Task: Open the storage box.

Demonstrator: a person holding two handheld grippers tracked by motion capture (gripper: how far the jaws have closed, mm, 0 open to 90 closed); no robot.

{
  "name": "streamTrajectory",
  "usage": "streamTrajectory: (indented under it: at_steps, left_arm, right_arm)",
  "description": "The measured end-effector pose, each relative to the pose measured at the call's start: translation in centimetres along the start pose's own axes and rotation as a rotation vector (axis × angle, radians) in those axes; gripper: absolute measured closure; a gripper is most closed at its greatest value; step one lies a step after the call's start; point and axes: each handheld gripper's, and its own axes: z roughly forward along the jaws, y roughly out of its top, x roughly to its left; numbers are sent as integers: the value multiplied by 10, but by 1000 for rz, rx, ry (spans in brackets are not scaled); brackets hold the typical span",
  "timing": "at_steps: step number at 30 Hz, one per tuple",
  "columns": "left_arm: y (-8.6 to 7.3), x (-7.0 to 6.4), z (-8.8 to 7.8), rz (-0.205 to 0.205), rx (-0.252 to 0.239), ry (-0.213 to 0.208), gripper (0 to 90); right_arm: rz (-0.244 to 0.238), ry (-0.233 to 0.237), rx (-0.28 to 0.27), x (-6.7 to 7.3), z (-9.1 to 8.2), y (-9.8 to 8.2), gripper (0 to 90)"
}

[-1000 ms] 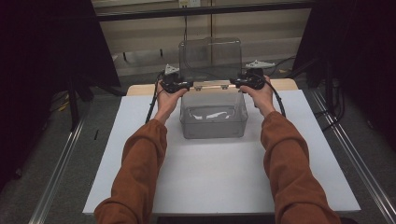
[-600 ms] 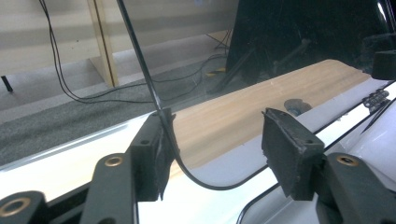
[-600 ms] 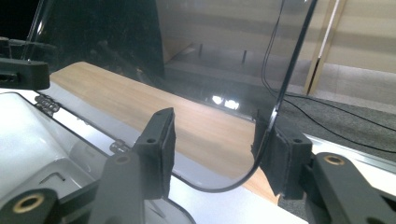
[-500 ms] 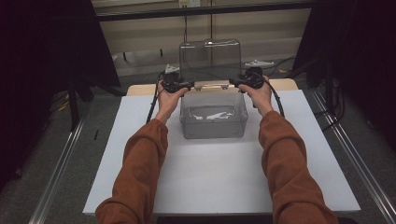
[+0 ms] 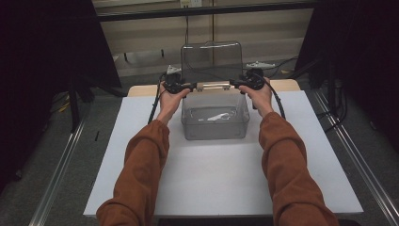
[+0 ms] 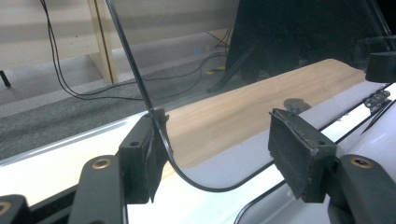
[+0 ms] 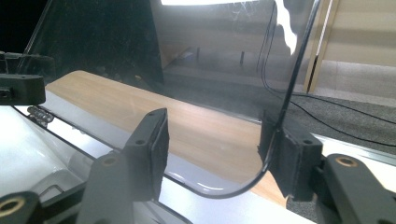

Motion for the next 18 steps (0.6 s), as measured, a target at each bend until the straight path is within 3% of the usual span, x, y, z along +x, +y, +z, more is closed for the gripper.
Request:
streamTrajectory:
  at_steps: [10,18]
  left_arm:
    - [-1,1,1,-25,1,-2,364]
    - [-3,5,2,-94,9,-7,369]
  right_arm:
    - [15,-2,-2,1,2,-2,383]
    - [73,10,8,0,6,-6,349]
